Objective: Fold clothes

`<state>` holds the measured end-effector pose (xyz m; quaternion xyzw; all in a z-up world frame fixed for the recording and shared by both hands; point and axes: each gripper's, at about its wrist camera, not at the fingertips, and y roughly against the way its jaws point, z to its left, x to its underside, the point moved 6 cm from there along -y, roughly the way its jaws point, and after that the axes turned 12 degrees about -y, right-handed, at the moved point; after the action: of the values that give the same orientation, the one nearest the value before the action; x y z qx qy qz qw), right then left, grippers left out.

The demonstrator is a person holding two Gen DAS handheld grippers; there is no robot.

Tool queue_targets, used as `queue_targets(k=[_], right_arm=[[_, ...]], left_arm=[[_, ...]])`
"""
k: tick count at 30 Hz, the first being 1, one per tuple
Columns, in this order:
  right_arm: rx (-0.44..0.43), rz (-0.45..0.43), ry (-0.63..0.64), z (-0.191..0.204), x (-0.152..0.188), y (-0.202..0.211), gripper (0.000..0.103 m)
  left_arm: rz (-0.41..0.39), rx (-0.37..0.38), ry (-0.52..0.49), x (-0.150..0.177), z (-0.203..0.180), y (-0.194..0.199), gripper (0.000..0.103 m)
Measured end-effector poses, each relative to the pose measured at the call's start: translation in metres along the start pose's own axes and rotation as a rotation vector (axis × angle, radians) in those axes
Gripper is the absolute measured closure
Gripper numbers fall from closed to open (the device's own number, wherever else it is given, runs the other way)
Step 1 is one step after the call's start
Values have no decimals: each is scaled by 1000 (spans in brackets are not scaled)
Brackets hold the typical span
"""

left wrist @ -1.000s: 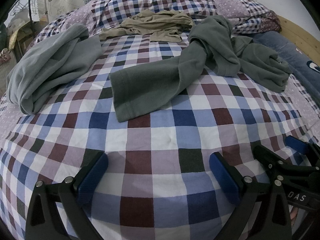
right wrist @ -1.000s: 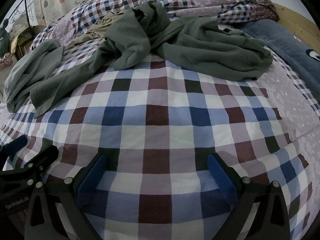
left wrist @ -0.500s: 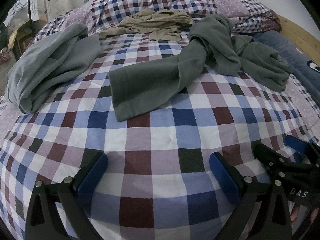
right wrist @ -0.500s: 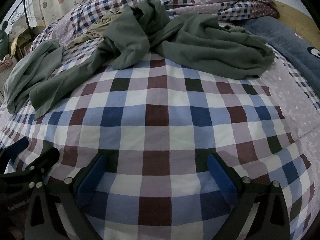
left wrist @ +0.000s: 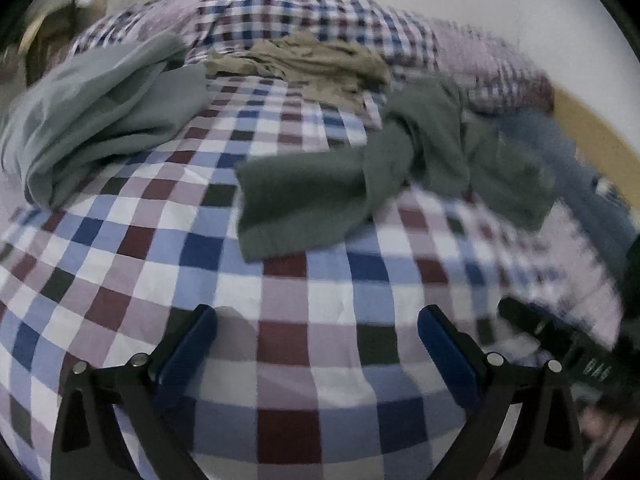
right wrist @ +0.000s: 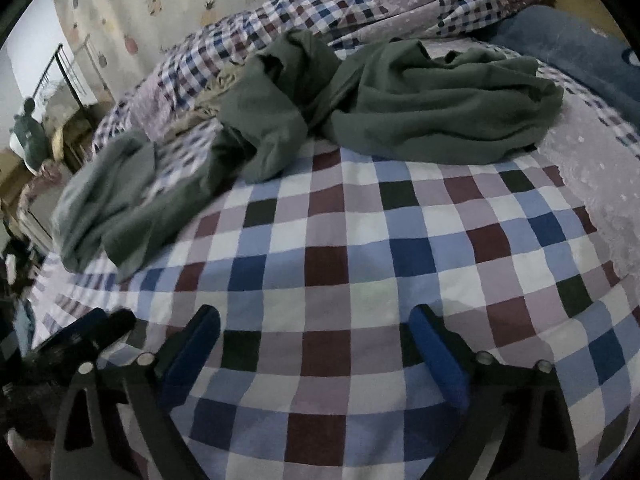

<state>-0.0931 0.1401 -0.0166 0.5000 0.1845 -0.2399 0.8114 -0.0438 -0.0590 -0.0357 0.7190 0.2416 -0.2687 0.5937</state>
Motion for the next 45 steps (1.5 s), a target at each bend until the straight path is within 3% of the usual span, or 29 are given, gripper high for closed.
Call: queue_targets(k=[4, 12, 14, 18, 20, 24, 28, 36, 41, 45], right_arm=[[-18, 3, 4, 2, 2, 4, 17], [-27, 9, 7, 7, -2, -3, 18], [-31, 9, 9, 8, -2, -3, 18], [-35, 9, 16, 10, -1, -3, 18], [-36, 9, 22, 12, 0, -2, 18], [-38, 13, 24, 12, 1, -3, 18], [-28, 17, 34, 14, 1, -6, 18], [-45, 18, 22, 13, -2, -6, 18], [-69, 7, -16, 6, -10, -1, 18], [-80, -17, -64, -3, -20, 5, 18]], left_arm=[[-44, 37, 119, -9, 29, -1, 3], [-75, 150, 174, -16, 32, -5, 5], [-75, 135, 189, -20, 32, -10, 20], [-61, 144, 198, -34, 31, -26, 32], [-56, 123, 216, -38, 37, -31, 50], [-55, 124, 248, -38, 43, -36, 63], [-59, 134, 276, -37, 47, -37, 86], [-177, 167, 359, -48, 55, -1, 91], [-284, 168, 464, -50, 84, 38, 93], [-383, 118, 562, -46, 124, 81, 94]])
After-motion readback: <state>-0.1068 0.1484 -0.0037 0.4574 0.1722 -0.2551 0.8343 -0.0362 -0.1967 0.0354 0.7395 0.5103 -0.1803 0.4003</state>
